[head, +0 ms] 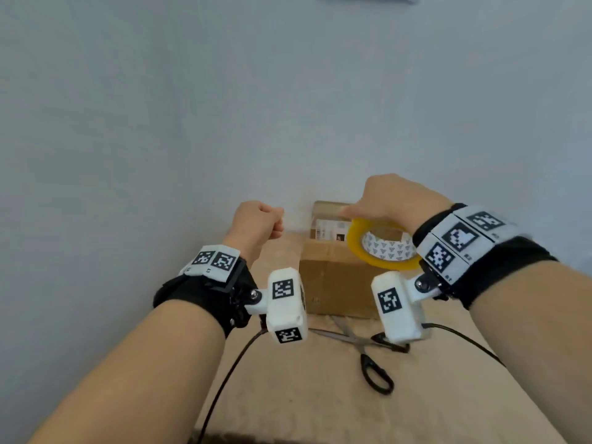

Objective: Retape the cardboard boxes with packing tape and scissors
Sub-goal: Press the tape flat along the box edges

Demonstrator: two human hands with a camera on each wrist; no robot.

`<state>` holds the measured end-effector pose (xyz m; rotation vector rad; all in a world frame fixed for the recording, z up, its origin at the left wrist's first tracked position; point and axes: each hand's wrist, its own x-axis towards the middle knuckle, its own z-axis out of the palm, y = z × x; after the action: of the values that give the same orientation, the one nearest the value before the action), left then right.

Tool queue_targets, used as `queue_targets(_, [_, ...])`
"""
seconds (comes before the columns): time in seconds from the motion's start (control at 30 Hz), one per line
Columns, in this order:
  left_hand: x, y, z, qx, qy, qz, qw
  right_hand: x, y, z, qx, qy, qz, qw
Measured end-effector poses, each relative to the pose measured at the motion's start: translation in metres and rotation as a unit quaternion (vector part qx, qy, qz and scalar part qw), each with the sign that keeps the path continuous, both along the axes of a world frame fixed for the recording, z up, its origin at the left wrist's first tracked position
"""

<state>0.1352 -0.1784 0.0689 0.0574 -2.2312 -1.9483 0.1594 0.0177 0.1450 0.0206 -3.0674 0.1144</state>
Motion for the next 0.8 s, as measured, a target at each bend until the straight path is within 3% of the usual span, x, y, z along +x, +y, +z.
queue_targets(0.13, [-0.015, -0.008, -0.011, 0.026, -0.05, 0.015, 0.998, -0.017, -0.017, 0.007, 0.075, 0.003, 0.011, 0.997])
queue_targets(0.5, [-0.045, -0.015, -0.039, 0.039, -0.078, 0.024, 0.996, -0.056, -0.026, -0.016, 0.124, -0.015, 0.018, 0.992])
queue_targets(0.67, [-0.036, -0.009, -0.054, 0.06, -0.11, -0.013, 0.992, -0.058, -0.033, -0.024, 0.106, 0.061, 0.082, 0.989])
queue_targets(0.8, [-0.032, -0.004, -0.059, 0.068, -0.112, -0.014, 0.991, -0.046, -0.028, -0.025, 0.194, 0.178, 0.104, 0.959])
